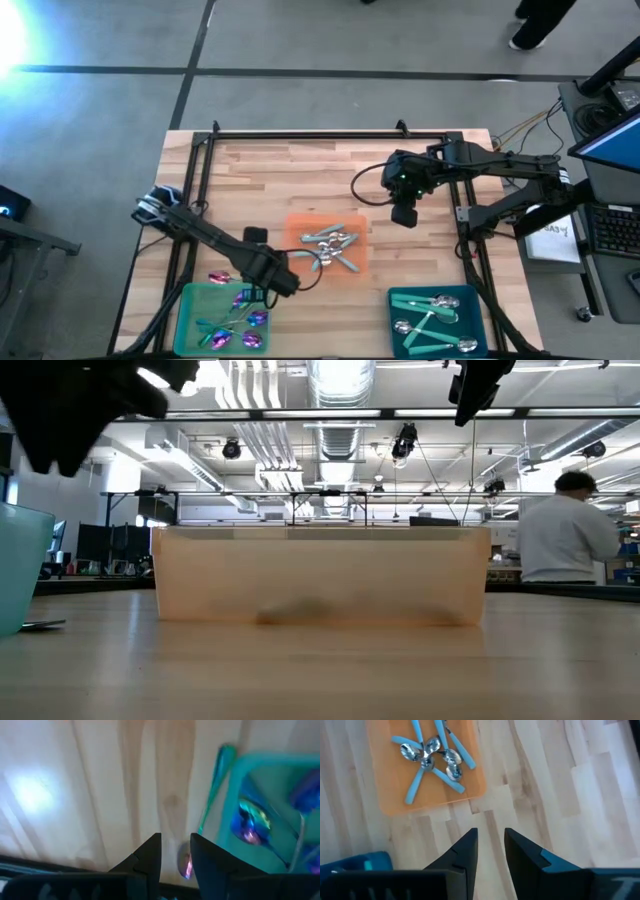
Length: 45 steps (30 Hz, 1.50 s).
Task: Sort silverware by color (type)
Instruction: Put the violet spoon into the green bin
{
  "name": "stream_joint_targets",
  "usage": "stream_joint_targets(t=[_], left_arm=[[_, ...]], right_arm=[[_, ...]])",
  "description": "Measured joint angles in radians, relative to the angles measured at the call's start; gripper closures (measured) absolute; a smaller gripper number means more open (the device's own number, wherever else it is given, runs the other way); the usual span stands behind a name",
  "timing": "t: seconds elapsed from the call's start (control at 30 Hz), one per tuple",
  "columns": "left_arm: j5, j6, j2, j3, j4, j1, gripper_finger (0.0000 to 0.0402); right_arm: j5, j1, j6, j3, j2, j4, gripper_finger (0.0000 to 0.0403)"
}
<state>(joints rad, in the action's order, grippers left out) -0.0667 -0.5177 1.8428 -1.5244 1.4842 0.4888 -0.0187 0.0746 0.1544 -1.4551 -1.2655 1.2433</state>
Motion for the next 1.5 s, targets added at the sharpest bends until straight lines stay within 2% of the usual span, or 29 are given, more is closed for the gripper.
stream_joint_targets(t=[0.13, 0.53, 0.77, 1.0, 1.3, 1.5], left_arm=[[0.036, -0.1, -0.08, 0.111, -0.059, 0.021, 0.0315], [0.197, -0.355, -0.393, 0.549, -0.445, 0.027, 0.0315], [0.313, -0.472, -0.472, 0.745, -0.735, 0.027, 0.0315], [0.323, -0.407, -0.472, 0.821, -0.748, 0.028, 0.0315], [0.321, -0.303, -0.471, 0.855, -0.754, 0.028, 0.0315], [0.318, -0.294, -0.471, 0.905, -0.82, 0.028, 0.0315]], right_arm=[[0.005, 0.0, -0.024, 0.0, 0.0, -0.003, 0.0316], [0.022, 0.0, -0.052, 0.004, 0.0, -0.051, 0.0316], [0.022, 0.0, -0.059, 0.006, 0.0, -0.057, 0.0316], [0.022, 0.0, -0.05, 0.007, 0.0, -0.097, 0.0316], [0.021, 0.0, -0.041, 0.007, 0.0, -0.127, 0.0316], [0.021, 0.0, -0.022, 0.007, 0.0, -0.127, 0.0316]])
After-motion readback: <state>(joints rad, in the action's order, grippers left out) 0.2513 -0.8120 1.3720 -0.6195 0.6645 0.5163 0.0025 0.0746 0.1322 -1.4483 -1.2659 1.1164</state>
